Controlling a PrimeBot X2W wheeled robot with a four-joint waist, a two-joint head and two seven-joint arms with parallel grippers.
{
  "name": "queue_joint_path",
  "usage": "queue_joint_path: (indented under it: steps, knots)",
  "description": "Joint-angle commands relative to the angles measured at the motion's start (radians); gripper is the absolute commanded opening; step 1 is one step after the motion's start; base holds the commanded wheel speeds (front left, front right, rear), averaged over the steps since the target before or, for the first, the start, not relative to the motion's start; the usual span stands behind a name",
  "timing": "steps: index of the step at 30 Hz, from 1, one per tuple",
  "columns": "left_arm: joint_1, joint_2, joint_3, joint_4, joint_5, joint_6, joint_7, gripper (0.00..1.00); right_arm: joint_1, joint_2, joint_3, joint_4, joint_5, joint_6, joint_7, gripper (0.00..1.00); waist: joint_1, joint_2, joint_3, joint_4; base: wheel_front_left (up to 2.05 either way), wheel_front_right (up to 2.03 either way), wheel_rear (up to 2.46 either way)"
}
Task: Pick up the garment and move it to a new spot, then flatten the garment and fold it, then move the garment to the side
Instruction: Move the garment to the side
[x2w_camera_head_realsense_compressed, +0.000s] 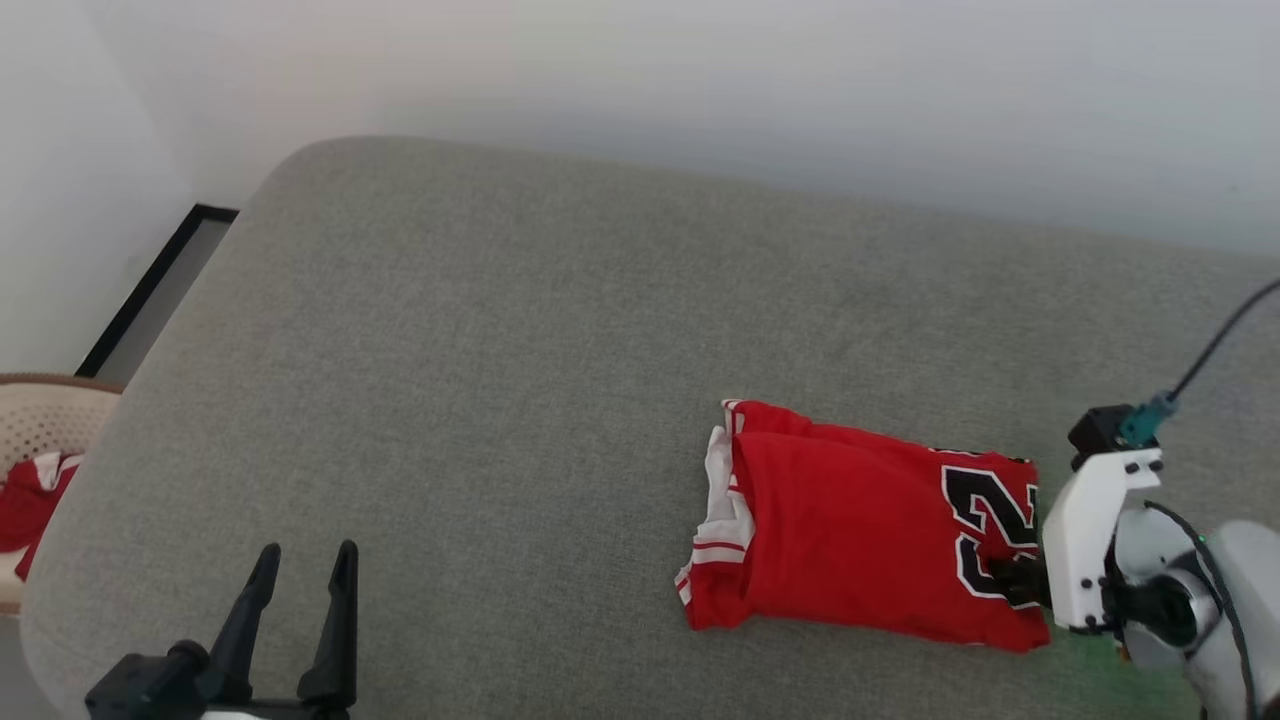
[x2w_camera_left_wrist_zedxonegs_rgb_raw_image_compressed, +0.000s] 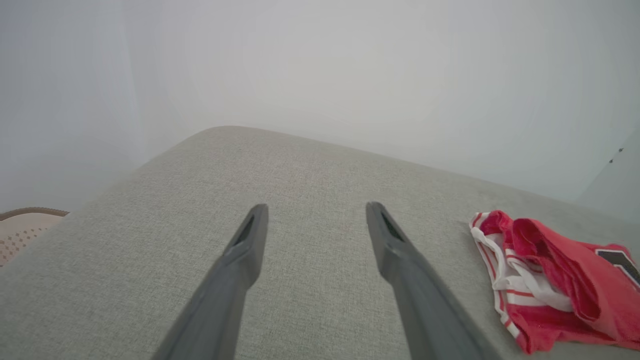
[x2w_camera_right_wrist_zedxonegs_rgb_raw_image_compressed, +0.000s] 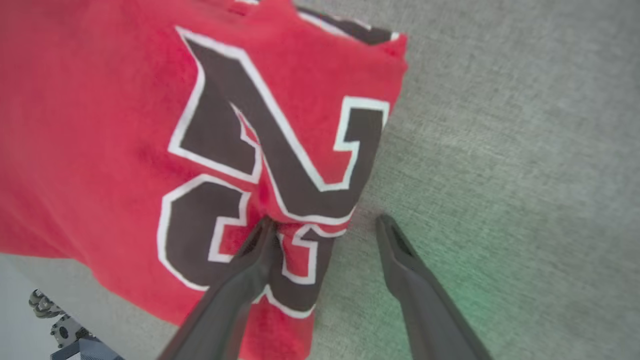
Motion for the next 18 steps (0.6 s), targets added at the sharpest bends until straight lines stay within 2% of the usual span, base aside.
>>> queue_joint_path:
  steps: [1,6,7,8,9,18]
  knots:
    - [-0.018,-0.002,-0.004,0.005,-0.012,-0.001,-0.005,1.00,-0.014,0.023,0.010,0.035,0.009,0.000,0.040,1.00,0.0000,-0.0001,0.014,0.010,0.00,0.00,0.00]
    - [-0.038,-0.009,-0.014,0.018,-0.017,-0.001,-0.005,1.00,-0.017,0.085,0.023,0.133,0.031,0.000,0.126,1.00,0.0000,-0.0001,0.031,0.018,0.00,0.00,0.00]
    - [-0.041,-0.010,-0.015,0.020,-0.017,-0.001,-0.005,1.00,-0.018,0.091,0.032,0.137,0.028,0.000,0.132,0.75,0.0000,-0.0001,0.034,0.019,0.00,0.00,0.00]
    - [-0.043,-0.010,-0.015,0.021,-0.017,-0.001,-0.005,1.00,-0.021,0.094,0.036,0.134,0.029,0.000,0.126,0.08,0.0000,-0.0001,0.037,0.018,0.00,0.00,0.00]
    - [-0.043,-0.011,-0.014,0.022,-0.017,-0.001,-0.005,1.00,-0.027,0.095,0.030,0.137,0.037,0.000,0.121,0.00,0.0000,-0.0001,0.039,0.017,0.00,0.00,0.00]
    - [-0.054,-0.007,0.026,0.009,-0.022,-0.001,-0.005,1.00,-0.091,0.062,-0.011,0.085,0.061,-0.002,0.074,0.00,0.0000,-0.0001,0.053,-0.029,0.00,0.00,0.00]
